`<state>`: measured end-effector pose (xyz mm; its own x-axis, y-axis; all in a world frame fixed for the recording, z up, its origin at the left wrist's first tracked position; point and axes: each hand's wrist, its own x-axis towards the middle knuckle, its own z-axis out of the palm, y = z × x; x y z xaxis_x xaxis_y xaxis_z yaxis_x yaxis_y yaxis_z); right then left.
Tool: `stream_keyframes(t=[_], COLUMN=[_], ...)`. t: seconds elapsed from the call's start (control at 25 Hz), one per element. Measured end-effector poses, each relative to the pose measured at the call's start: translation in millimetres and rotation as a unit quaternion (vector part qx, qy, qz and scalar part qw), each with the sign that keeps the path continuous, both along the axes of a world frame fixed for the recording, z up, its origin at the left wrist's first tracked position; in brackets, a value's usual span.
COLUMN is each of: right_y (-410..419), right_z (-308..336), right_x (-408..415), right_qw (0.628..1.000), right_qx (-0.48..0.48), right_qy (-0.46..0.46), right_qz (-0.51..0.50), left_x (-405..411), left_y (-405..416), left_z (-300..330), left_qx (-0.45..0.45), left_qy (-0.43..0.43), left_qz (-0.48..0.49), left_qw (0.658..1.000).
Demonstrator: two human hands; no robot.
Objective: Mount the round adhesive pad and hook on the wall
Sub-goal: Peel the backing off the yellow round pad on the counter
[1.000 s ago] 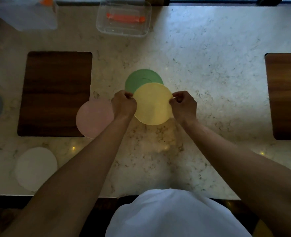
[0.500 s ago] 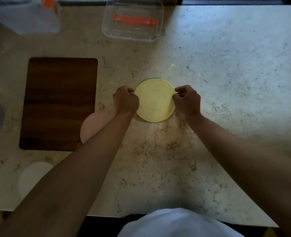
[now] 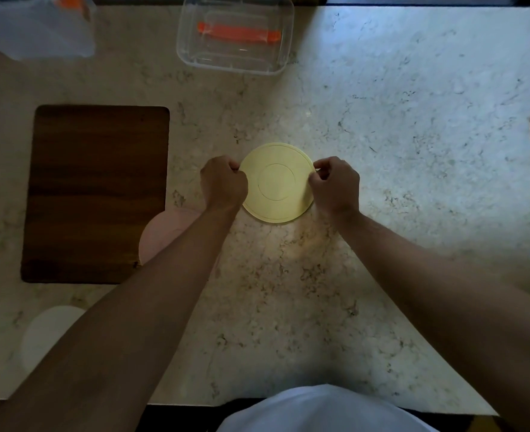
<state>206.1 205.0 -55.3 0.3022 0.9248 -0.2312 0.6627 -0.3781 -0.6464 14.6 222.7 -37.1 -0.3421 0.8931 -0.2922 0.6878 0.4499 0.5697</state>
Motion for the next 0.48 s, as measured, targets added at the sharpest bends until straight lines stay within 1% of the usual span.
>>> stream_keyframes(t=[0.2,0.36,0.48], right_y=[-2,-3,-4], right_z=[0,0,3], right_x=[-5,-4,-3], right_qw=[0.999,0.999,0.998], right_qx=[-0.011,-0.017,-0.017], right_qy=[-0.01,-0.04,-0.05], right_qz=[-0.034,-0.03,-0.033], left_x=[2,2,7], left_y=[-2,-7,-12], left_z=[1,-1,-1], left_qx=[-0.003,-0.01,-0.022], left_qy=[0.023,0.057,0.059], left_qz=[-0.019,-0.021,-0.014], left_qw=[1.0,0.998,0.998])
